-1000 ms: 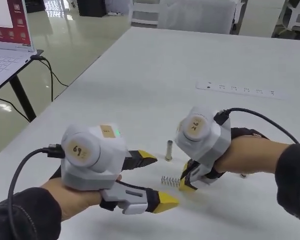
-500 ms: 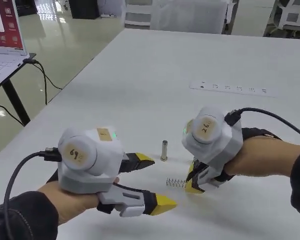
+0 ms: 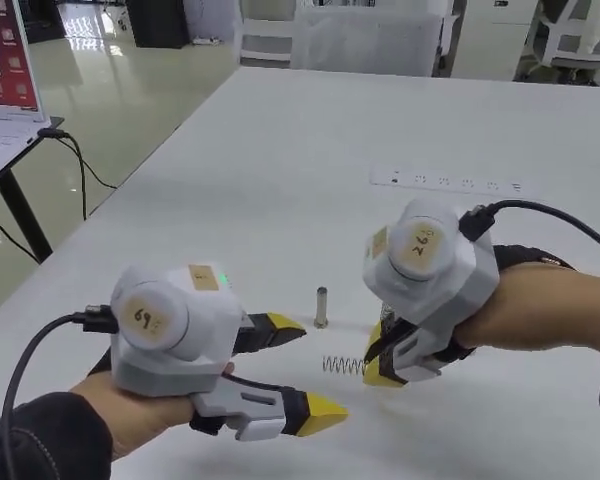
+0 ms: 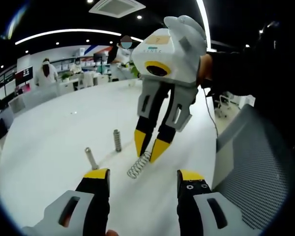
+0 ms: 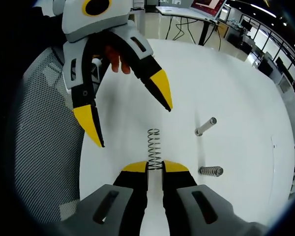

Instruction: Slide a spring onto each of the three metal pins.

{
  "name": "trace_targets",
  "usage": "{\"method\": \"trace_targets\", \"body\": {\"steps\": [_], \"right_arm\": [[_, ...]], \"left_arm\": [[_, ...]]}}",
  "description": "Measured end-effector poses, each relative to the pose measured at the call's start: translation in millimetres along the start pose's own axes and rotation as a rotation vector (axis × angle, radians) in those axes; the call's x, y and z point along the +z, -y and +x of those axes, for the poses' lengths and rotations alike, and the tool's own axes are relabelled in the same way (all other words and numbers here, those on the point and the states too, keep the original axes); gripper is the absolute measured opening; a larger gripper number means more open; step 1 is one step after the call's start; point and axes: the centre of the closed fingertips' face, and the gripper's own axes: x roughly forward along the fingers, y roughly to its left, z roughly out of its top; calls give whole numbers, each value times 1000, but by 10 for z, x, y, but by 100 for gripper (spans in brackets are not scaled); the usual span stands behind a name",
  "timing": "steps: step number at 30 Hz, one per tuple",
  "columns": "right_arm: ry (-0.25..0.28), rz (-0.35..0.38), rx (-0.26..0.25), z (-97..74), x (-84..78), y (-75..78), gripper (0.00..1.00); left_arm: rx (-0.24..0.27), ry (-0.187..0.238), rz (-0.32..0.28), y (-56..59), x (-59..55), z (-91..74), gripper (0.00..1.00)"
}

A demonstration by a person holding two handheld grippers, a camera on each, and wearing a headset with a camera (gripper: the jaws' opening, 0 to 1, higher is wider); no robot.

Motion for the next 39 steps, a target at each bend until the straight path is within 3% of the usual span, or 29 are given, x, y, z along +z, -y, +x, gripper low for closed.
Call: {"method": "trace_targets", "body": {"steps": [15, 39], "right_arm": [[10, -44, 2, -128, 88, -70, 7], [24, -76, 36, -164, 157, -159, 7]], "left_arm": [[-10, 12, 26, 27, 30, -1, 41], [-34, 26, 65, 71, 55, -1, 22]]}}
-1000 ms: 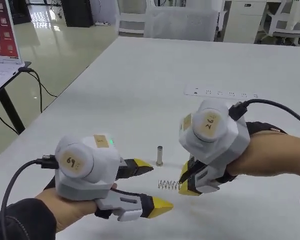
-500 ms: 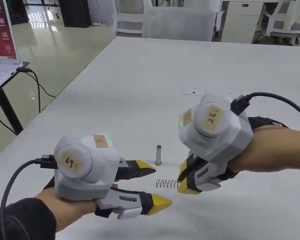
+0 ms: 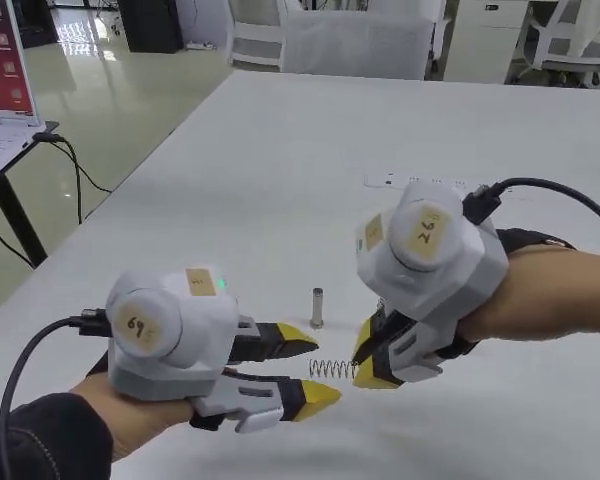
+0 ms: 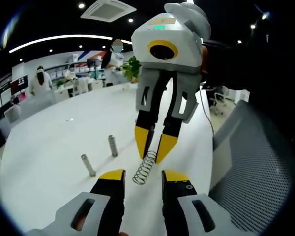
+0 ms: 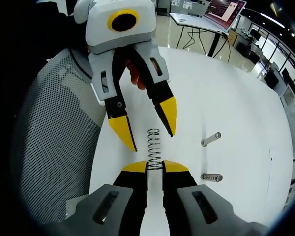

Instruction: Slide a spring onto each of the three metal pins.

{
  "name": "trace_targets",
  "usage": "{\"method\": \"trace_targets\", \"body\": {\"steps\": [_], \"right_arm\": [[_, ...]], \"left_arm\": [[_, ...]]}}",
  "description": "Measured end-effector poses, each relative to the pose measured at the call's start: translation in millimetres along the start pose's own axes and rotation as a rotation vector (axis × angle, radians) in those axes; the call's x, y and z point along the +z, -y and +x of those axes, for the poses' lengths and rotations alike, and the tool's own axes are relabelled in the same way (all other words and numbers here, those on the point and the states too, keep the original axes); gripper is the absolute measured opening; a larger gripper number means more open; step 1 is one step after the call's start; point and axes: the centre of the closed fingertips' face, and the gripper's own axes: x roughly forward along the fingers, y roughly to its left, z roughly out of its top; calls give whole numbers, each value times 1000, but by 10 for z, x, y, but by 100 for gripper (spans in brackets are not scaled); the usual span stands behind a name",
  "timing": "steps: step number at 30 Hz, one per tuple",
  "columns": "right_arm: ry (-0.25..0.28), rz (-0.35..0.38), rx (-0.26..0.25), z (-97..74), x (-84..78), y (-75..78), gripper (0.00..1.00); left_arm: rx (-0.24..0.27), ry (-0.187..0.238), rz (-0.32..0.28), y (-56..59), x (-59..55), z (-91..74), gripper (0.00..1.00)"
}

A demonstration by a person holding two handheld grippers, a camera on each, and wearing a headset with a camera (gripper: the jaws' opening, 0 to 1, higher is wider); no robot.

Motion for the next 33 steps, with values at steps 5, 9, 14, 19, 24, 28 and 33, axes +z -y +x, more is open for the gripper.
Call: {"method": "trace_targets", "body": {"steps": [5, 9, 14, 19, 24, 28, 33], "right_arm": [[2, -8, 2, -7, 9, -10, 7], [5, -13, 2, -19, 26, -1, 7], [3, -23, 9, -20, 28, -17, 7], [2, -32, 14, -26, 30, -37, 7], [0, -48, 16, -37, 30, -46, 7], [3, -51, 16, -36, 30, -46, 7], [3, -58, 16, -36, 29, -39, 8]], "left_arm": [[-5, -1, 2, 11, -4, 3, 19], [-10, -2, 7, 19, -2, 6, 16], [-14, -1, 11, 20, 2, 6, 13], [-18, -4, 19, 30, 1, 10, 9], [-20, -3, 25, 37, 2, 11, 7], [-21, -7, 31, 44, -1, 10, 6], [-25, -8, 37, 51, -5, 9, 4]]}}
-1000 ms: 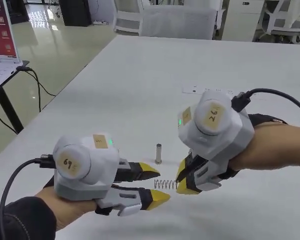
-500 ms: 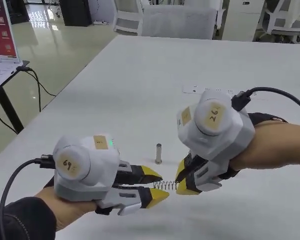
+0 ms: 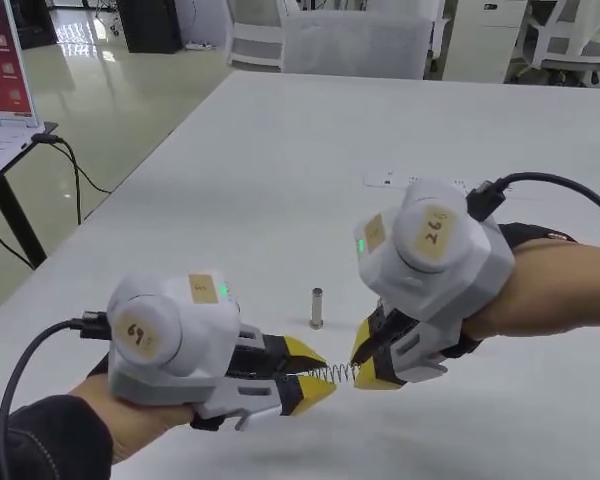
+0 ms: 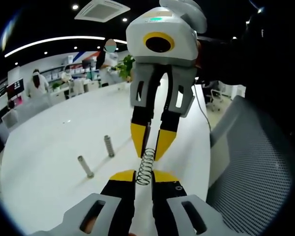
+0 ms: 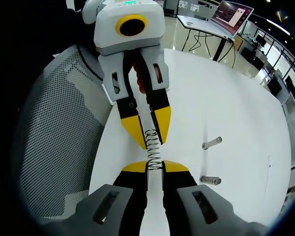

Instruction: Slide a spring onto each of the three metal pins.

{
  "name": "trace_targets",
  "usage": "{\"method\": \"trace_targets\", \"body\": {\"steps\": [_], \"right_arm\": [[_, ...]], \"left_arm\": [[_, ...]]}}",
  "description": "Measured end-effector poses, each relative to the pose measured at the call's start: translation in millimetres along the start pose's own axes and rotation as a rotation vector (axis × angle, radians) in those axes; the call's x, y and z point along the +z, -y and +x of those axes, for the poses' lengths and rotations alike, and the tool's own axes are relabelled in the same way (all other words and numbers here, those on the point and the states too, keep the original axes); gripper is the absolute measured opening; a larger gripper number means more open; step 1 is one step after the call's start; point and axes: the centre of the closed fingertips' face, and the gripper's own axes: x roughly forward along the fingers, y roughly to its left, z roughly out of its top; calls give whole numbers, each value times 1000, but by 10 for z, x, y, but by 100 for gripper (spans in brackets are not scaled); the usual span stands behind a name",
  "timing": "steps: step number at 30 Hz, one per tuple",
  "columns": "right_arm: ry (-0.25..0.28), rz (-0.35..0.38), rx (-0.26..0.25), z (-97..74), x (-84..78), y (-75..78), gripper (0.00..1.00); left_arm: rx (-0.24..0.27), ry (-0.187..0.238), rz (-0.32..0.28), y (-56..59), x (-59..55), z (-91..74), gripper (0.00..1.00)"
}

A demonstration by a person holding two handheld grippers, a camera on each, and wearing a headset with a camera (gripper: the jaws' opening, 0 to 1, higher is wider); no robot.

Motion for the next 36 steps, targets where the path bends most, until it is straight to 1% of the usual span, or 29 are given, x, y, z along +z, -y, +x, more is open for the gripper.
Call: {"method": "trace_targets", "body": {"steps": [3, 13, 20, 24, 36], "right_arm": [[0, -3, -2, 6, -8, 7, 8], [1, 7, -4, 18, -20, 5, 8], [-1, 28, 13, 47, -57, -17, 9], [0, 34, 19, 58, -59, -33, 10], [-4, 43, 30, 87, -92, -57, 10]], "left_arm": [[0, 8, 7, 0, 13, -1, 4], [-7, 4, 23, 28, 18, -9, 3], [-22, 0, 29, 61, 19, 2, 3], [-25, 3, 28, 68, 27, 2, 3], [-44, 23, 26, 112, 73, -2, 3]]}}
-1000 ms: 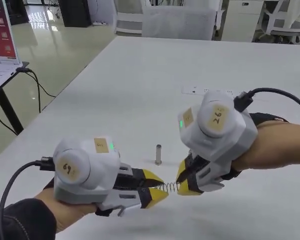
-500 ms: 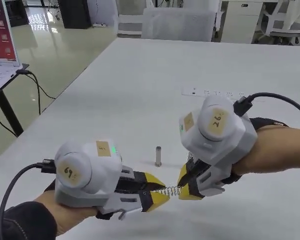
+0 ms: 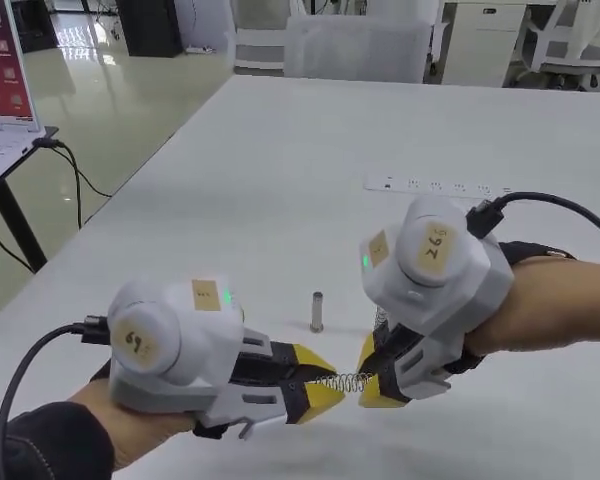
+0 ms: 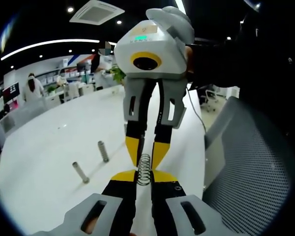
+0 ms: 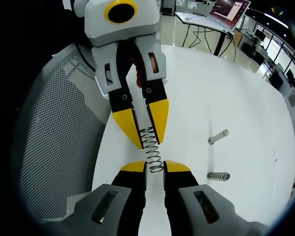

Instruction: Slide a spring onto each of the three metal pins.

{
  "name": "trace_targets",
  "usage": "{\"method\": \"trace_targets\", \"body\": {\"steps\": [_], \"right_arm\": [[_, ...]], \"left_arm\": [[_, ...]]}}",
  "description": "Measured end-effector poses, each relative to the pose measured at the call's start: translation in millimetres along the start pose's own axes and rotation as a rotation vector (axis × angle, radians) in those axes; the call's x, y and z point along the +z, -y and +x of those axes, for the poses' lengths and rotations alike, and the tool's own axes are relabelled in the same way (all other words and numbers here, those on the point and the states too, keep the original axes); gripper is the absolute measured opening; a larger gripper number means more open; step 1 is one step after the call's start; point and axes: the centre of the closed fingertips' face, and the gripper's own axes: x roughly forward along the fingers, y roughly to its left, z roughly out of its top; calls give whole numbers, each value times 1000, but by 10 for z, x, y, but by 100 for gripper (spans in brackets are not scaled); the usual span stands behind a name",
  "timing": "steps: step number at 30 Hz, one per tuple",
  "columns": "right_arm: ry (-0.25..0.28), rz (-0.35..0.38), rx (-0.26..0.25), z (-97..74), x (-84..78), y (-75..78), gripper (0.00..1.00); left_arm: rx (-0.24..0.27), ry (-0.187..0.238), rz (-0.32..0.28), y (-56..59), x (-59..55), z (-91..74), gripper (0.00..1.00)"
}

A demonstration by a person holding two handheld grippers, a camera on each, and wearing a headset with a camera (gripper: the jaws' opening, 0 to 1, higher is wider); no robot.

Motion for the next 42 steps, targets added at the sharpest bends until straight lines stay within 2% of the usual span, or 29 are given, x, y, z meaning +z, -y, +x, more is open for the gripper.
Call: {"method": "trace_targets", "body": {"steps": [5, 9, 12, 20, 26, 34, 42], "right_arm": [[0, 3, 2, 7, -12, 3, 10], [2, 4, 2, 6, -9, 5, 10], [1, 0, -1, 7, -15, 11, 9], [6, -8, -4, 9, -21, 11, 9], [15, -8, -19, -17, 0, 47, 8], [13, -11, -24, -74, 37, 45, 8], [14, -5, -9, -138, 79, 2, 8]], "left_arm": [[-3, 27, -12, 1, 52, -15, 3], [-4, 32, -14, 1, 60, -17, 3], [-5, 59, -25, -4, 115, -33, 3], [-6, 65, -31, -3, 124, -29, 3], [6, 63, -39, -34, 109, -29, 3], [12, 36, -37, -43, 53, -13, 3], [9, 16, -25, -31, 14, -2, 4]]}}
